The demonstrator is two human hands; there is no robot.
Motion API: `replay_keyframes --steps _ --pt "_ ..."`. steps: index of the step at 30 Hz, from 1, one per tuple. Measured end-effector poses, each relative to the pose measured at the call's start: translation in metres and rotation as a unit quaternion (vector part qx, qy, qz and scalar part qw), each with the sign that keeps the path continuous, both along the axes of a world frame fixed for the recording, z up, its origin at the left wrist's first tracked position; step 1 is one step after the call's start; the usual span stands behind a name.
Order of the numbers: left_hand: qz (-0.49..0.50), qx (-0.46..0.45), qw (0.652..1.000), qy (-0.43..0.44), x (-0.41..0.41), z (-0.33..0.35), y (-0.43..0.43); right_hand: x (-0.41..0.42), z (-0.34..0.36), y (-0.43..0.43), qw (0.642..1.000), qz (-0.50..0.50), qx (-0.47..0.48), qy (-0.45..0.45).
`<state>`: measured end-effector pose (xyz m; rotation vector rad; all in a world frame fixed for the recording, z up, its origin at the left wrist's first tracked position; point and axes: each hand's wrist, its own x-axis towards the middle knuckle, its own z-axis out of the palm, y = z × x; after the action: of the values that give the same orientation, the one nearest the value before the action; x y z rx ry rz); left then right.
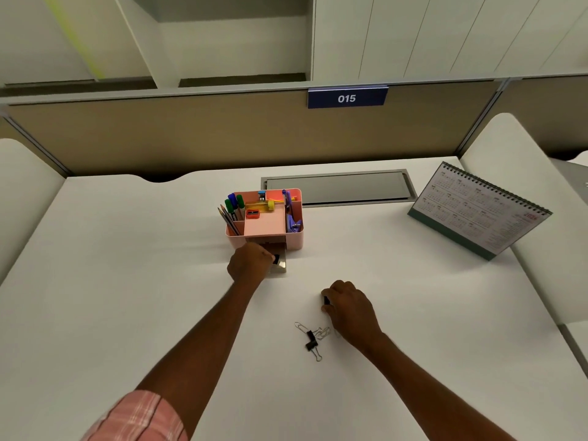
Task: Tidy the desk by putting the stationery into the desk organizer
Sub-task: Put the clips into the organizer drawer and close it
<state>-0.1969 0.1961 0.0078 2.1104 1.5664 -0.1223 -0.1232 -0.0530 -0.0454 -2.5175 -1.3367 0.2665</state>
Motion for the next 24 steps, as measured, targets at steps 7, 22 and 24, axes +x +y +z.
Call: replay_keyframes --steps 7,22,24 --pt "-0.011 0.022 0.999 0.046 0.010 -0.005 0.000 0.004 -0.002 0.001 1.000 0.006 -0.010 -0.005" --pt "-0.010 0.009 0.993 -0.121 -0.037 0.004 -0.068 0.006 0.001 0.005 1.000 -0.005 -0.026 0.017" --pt "-0.028 -0.019 0.993 -0.114 -0.042 -0.001 -0.077 0.004 0.007 0.008 0.999 -0.018 -0.015 0.039"
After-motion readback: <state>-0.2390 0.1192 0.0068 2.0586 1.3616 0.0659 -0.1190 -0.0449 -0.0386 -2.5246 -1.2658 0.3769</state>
